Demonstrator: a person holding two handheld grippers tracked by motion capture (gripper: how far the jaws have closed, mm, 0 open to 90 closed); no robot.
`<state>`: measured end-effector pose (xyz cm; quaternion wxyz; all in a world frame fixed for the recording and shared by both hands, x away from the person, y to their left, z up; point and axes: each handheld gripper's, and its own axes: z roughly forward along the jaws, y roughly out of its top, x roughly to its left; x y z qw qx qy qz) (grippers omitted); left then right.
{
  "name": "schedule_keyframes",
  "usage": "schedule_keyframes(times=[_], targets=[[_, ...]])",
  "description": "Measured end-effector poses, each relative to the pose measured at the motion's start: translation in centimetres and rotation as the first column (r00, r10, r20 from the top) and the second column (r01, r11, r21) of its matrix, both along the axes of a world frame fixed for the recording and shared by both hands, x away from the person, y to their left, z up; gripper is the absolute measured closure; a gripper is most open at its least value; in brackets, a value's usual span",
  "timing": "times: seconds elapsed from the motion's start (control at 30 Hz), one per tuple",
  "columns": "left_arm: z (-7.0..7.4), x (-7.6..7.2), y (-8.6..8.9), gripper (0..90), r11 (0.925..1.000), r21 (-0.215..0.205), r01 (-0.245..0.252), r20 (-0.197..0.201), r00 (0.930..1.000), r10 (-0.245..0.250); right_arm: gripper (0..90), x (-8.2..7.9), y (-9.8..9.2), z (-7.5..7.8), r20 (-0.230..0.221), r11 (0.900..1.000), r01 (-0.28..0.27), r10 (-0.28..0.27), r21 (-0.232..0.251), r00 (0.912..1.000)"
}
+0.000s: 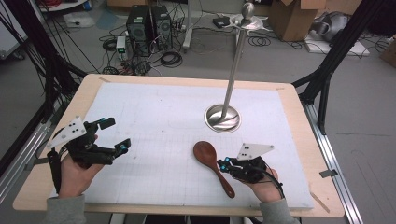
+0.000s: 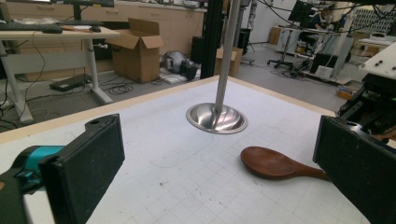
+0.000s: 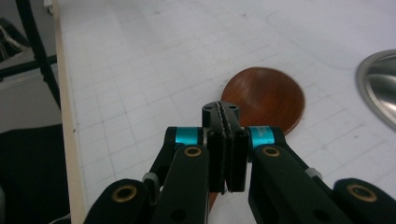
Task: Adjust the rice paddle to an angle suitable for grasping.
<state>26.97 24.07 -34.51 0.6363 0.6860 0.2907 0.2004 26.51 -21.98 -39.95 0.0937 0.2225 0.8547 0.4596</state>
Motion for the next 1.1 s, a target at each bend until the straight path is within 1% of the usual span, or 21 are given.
schedule_keyframes(times=[0.03, 0.07, 0.1, 0.13, 0.2, 0.27, 0.37, 0.4, 0.47, 0.53, 0.67, 0.73, 0.77, 0.83, 0.9, 0.97, 1.0, 1.03, 1.1], targets=[[0.0, 0.0, 0.0, 2.5, 1.0000, 0.000, 0.000, 0.000, 1.0000, 0.000, 89.7, 0.0, 0.0, 0.0, 0.000, 1.000, 0.000, 0.000, 0.000, 1.0000], [0.0, 0.0, 0.0, 2.5, 1.0000, -0.001, -0.001, 0.000, 1.0000, 0.001, 89.8, 0.0, 0.2, -0.2, -0.011, 1.000, -0.008, 0.008, -0.008, 0.9999], [-0.1, 0.0, 0.1, 2.5, 1.0000, -0.004, -0.005, -0.001, 1.0000, 0.005, 89.7, 0.2, 0.4, -0.7, -0.021, 0.999, -0.028, 0.027, -0.030, 0.9994], [-0.1, 0.0, 0.1, 2.5, 1.0000, -0.004, -0.006, -0.002, 1.0000, 0.006, 89.7, 0.2, 0.4, -0.9, -0.025, 0.999, -0.034, 0.033, -0.028, 0.9991], [0.0, 0.0, 0.2, 2.5, 1.0000, -0.007, -0.006, -0.001, 1.0000, 0.006, 89.8, 0.4, 0.2, -1.4, -0.056, 0.999, -0.042, 0.042, -0.005, 0.9975], [0.0, 0.0, 0.3, 2.5, 1.0000, -0.007, -0.006, 0.001, 1.0000, 0.006, 89.9, 0.5, 0.2, -1.8, -0.072, 0.999, -0.050, 0.048, -0.015, 0.9962], [0.0, 0.0, 0.3, 2.5, 0.9999, -0.009, -0.009, -0.002, 1.0000, 0.009, 89.9, 0.4, 0.6, -2.0, -0.074, 0.997, -0.073, 0.071, -0.031, 0.9948], [0.0, 0.0, 0.3, 2.5, 0.9999, -0.006, -0.016, 0.003, 0.9999, 0.016, 89.8, 0.4, 0.7, -2.0, -0.080, 0.997, -0.073, 0.070, -0.037, 0.9943], [0.0, -0.1, 0.4, 2.5, 0.9997, -0.013, -0.019, 0.006, 0.9998, 0.019, 89.8, 0.3, 0.7, -2.2, -0.080, 0.996, -0.075, 0.071, -0.053, 0.9943], [0.1, -0.1, 0.6, 2.5, 0.9997, -0.014, -0.021, 0.010, 0.9997, 0.021, 89.8, 0.3, 0.7, -2.3, -0.089, 0.995, -0.086, 0.082, -0.050, 0.9927], [0.1, -0.1, 0.6, 2.5, 0.9996, -0.015, -0.024, 0.008, 0.9997, 0.024, 89.8, 0.2, 1.0, -2.7, -0.115, 0.992, -0.112, 0.104, -0.065, 0.9879], [0.0, 0.0, 0.6, 2.5, 0.9996, -0.016, -0.025, 0.006, 0.9997, 0.025, 89.8, 0.2, 1.2, -3.0, -0.132, 0.987, -0.135, 0.123, -0.084, 0.9836], [0.0, 0.0, 0.6, 2.5, 0.9996, -0.016, -0.023, 0.006, 0.9997, 0.023, 89.8, 0.2, 1.3, -3.0, -0.135, 0.986, -0.140, 0.127, -0.092, 0.9827], [-0.1, 0.0, 0.6, 2.5, 0.9996, -0.014, -0.023, 0.003, 0.9997, 0.023, 89.8, 0.2, 1.5, -3.3, -0.157, 0.982, -0.153, 0.135, -0.107, 0.9784], [-0.1, 0.0, 0.7, 2.5, 0.9996, -0.015, -0.024, 0.002, 0.9997, 0.024, 89.8, 0.2, 1.5, -3.6, -0.178, 0.980, -0.155, 0.131, -0.128, 0.9753], [0.0, 0.0, 0.8, 2.5, 0.9994, -0.021, -0.027, 0.003, 0.9996, 0.027, 89.8, 0.3, 1.3, -3.7, -0.190, 0.979, -0.161, 0.135, -0.125, 0.9724], [0.0, 0.0, 0.8, 2.5, 0.9994, -0.019, -0.028, 0.003, 0.9996, 0.028, 89.9, 0.3, 1.2, -3.8, -0.200, 0.980, -0.155, 0.128, -0.126, 0.9714], [0.0, 0.0, 0.8, 2.5, 0.9994, -0.022, -0.027, 0.003, 0.9996, 0.027, 89.9, 0.4, 1.1, -3.9, -0.205, 0.980, -0.153, 0.124, -0.129, 0.9708], [0.0, 0.0, 0.9, 2.5, 0.9994, -0.021, -0.029, 0.002, 0.9996, 0.029, 89.9, 0.5, 0.9, -3.9, -0.201, 0.981, -0.141, 0.112, -0.136, 0.9732]])
